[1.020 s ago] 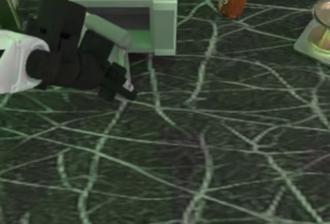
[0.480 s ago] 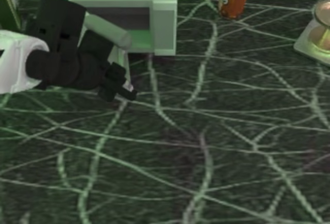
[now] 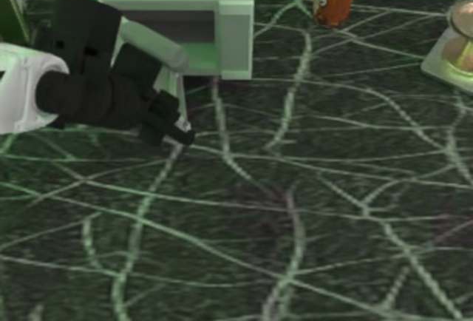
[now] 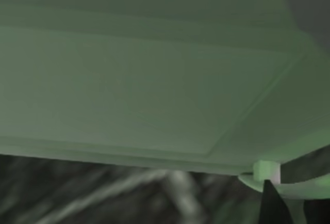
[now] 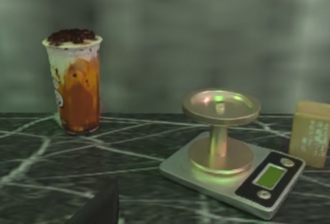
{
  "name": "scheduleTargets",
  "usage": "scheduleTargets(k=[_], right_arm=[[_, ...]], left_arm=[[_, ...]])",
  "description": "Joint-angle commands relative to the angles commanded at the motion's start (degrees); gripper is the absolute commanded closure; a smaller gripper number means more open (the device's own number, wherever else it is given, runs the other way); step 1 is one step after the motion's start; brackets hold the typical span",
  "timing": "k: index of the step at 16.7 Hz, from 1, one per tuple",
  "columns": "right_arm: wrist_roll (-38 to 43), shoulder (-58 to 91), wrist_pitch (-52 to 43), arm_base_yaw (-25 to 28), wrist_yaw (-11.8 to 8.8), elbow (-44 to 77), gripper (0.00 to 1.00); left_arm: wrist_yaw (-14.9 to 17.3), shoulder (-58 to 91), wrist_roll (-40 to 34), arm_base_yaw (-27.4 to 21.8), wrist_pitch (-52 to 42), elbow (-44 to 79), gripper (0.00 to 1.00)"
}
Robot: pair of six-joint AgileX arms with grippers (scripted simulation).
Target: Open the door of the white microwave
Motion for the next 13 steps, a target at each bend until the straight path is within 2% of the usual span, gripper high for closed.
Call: scheduleTargets(k=[5,13], right_arm=[[0.0,0.0,0.0,0.0,0.0,0.0,0.00],[0.0,0.0,0.0,0.0,0.0,0.0,0.00]], left_arm=[[2.0,-0.7,3.2,1.7,-0.7,-0.4,1.00],[2.1,-0.7,3.4,1.7,-0.8,-0.4,1.00]])
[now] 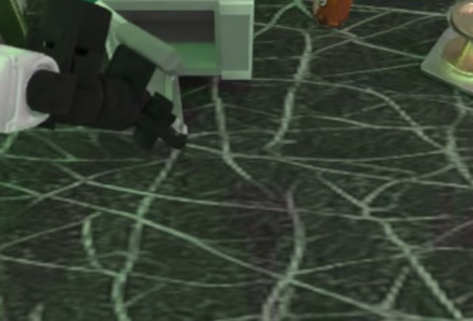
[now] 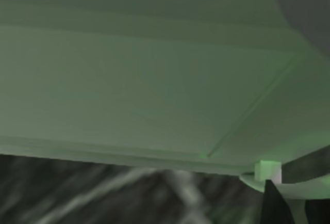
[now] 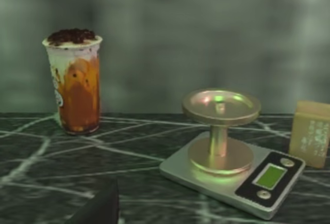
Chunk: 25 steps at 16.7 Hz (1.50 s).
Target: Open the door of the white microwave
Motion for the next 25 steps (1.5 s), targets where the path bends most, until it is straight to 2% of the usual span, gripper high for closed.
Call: scheduleTargets(k=[17,25], right_arm=[[0.0,0.0,0.0,0.0,0.0,0.0,0.00],[0.0,0.0,0.0,0.0,0.0,0.0,0.00]], left_arm=[[0.0,0.0,0.0,0.0,0.0,0.0,1.00],[2.6,-0.5,3.4,1.5,-1.2,-0.3,1.00]])
